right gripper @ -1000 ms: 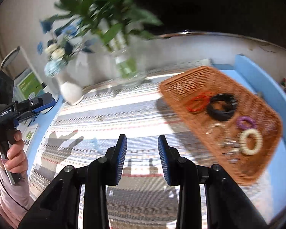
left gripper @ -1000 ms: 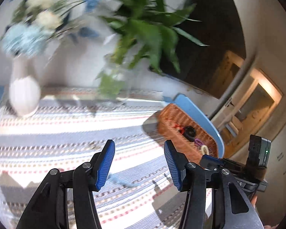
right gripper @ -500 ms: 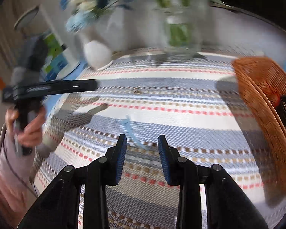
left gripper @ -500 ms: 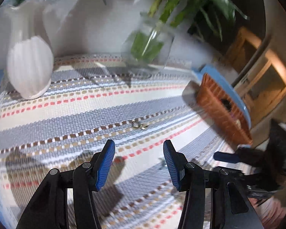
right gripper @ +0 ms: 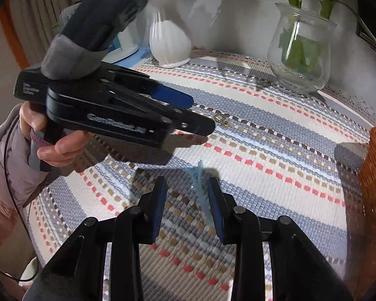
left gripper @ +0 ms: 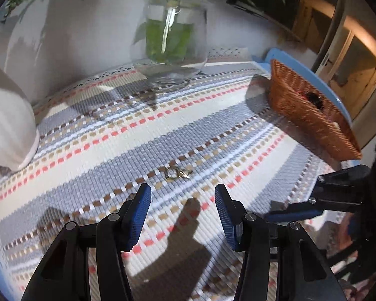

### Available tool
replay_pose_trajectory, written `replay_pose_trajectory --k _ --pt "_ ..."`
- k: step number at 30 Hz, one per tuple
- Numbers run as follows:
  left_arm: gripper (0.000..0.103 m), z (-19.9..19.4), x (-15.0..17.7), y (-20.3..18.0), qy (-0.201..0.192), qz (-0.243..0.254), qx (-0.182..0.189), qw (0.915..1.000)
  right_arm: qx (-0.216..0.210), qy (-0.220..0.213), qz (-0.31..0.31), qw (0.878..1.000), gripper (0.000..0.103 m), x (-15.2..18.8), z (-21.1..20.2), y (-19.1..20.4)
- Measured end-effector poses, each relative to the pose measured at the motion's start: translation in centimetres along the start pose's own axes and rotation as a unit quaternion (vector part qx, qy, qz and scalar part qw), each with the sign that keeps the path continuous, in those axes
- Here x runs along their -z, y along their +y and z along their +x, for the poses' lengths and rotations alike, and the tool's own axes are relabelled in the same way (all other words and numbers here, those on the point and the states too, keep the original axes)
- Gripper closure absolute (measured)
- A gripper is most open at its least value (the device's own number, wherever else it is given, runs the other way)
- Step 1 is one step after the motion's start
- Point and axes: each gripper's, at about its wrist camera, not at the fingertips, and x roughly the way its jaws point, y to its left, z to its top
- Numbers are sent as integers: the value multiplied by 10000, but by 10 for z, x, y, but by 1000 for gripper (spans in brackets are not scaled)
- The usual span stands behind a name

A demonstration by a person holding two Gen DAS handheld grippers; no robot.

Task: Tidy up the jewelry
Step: 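Grasp the small silver ring with the left gripper while the right grasps the blue hair clip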

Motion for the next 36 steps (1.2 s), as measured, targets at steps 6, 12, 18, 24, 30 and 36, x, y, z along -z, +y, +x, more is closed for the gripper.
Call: replay_pose_trajectory --k 6,12,18,24,30,36 --pt "50 17 -2 -7 -107 169 -250 9995 -76 5 22 10000 66 3 3 -6" --pt "70 19 -1 -9 -244 219 -431 9985 13 54 -140 9999 66 1 8 0" --pt "87 20 0 -9 -335 242 -460 9981 74 146 75 9998 66 1 13 -8" --pt "87 22 0 -15 -339 374 -561 9971 126 100 83 9998 67 1 13 -9" --pt "69 22 -1 -17 -241 400 -714 9964 102 111 5 9999 67 2 14 -8" --pt "69 20 -8 -12 -6 335 -658 9973 43 112 37 9999 65 2 14 -9"
